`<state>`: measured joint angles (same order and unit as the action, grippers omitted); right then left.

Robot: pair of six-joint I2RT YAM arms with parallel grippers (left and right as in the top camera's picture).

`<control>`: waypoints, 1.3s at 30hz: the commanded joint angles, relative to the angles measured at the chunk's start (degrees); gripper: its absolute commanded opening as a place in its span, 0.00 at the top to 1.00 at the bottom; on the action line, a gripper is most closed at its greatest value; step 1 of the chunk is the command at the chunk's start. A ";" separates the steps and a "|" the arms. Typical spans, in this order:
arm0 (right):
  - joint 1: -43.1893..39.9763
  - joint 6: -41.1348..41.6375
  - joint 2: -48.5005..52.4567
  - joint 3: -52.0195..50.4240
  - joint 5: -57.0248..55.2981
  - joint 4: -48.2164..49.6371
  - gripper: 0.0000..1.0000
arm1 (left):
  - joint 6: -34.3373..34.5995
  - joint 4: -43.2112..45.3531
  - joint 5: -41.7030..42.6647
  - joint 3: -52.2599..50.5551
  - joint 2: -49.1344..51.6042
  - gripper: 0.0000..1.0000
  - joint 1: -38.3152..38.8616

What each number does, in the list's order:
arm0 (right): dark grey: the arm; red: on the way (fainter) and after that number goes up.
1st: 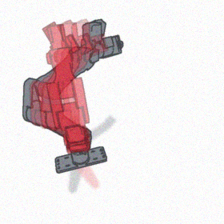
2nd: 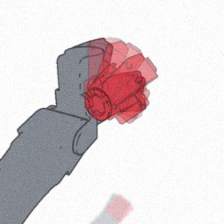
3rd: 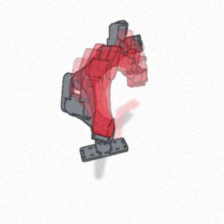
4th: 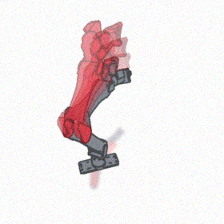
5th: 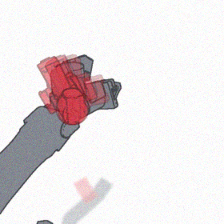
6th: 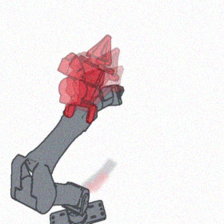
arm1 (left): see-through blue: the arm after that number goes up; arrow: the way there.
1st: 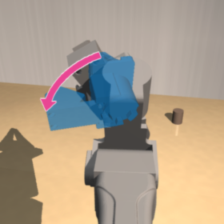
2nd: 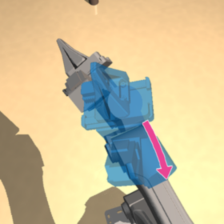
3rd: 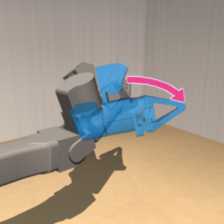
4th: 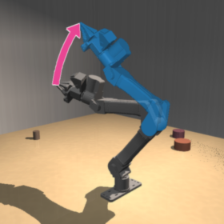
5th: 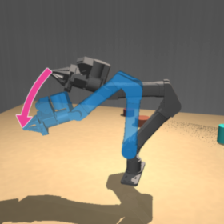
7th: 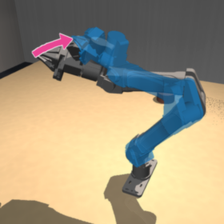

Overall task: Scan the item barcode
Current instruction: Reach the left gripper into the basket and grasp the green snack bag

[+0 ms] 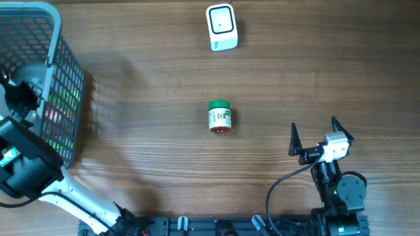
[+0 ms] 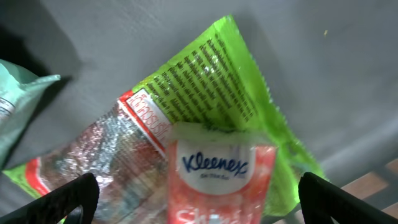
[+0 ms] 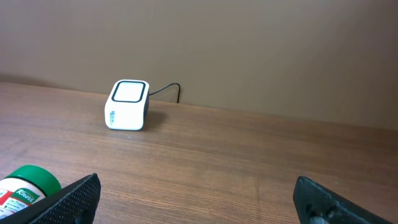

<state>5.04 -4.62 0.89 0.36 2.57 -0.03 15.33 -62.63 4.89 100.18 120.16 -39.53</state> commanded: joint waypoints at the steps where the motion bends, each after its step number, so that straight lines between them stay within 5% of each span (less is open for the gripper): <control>1: -0.24 -0.31 -0.35 -0.07 0.52 0.13 0.00 | 7.08 1.20 2.67 -0.52 -0.68 0.00 0.37; 4: -0.24 -0.31 -0.35 -0.07 0.52 0.13 0.00 | 5.53 0.00 5.51 -0.52 -0.70 0.00 0.94; 11: -0.24 -0.33 -0.35 -0.07 0.52 0.13 0.01 | 19.58 -1.95 -14.45 -0.52 -0.70 0.00 9.22; 20: -0.24 -0.33 -0.35 -0.07 0.52 0.13 0.00 | 22.64 -0.87 -14.60 -2.23 1.36 0.00 9.86; 29: -0.24 -0.31 -0.35 -0.07 0.52 0.13 0.00 | 22.49 12.24 -14.12 -14.49 1.75 0.00 10.49; 31: -0.24 -0.31 -0.35 -0.07 0.52 0.13 0.00 | 22.45 12.24 -15.72 -15.65 1.75 0.15 10.49; 33: -0.24 -0.31 -0.35 -0.07 0.50 0.13 0.00 | 22.40 11.58 -16.13 -15.54 1.64 0.91 10.45; 39: -0.24 -0.31 -0.35 -0.07 0.52 0.13 0.00 | 19.19 -0.92 -21.77 0.28 -4.63 0.96 9.35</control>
<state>5.04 -4.62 0.89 0.36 2.57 -0.05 36.05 -59.18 -13.06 91.74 119.09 -29.74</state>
